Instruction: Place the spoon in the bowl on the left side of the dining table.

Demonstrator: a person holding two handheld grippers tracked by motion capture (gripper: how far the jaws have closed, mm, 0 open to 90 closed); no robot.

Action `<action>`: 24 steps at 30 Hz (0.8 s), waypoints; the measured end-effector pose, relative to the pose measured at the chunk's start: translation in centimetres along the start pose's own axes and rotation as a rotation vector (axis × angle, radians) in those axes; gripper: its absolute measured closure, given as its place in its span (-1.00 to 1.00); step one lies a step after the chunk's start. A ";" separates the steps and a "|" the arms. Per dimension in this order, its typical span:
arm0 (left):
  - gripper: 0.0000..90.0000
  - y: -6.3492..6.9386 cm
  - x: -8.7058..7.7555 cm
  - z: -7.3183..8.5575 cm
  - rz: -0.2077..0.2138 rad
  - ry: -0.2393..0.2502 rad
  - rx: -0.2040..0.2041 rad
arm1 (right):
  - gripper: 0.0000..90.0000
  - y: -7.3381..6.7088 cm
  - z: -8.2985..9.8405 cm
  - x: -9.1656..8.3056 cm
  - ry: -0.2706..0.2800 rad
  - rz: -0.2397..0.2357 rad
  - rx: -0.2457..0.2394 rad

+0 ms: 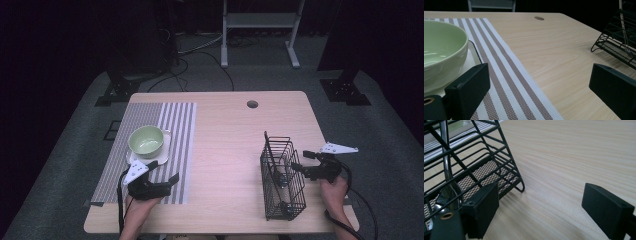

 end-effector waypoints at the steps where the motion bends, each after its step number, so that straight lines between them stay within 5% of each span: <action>1: -0.94 0.0 0.1 0.1 0.001 -0.003 -0.005 | -0.70 0.0 0.0 0.0 0.001 -0.001 -0.001; 24: -0.94 2.8 0.6 -0.9 0.050 -0.006 0.017 | -0.70 0.0 0.0 0.1 -0.006 0.000 0.001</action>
Point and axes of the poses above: each handheld gripper's, and its own axes: x roughly forward along the jaws, z roughly out of its underside, y roughly to its right, the point moved 10 cm from there along x, roughly forward along the jaws
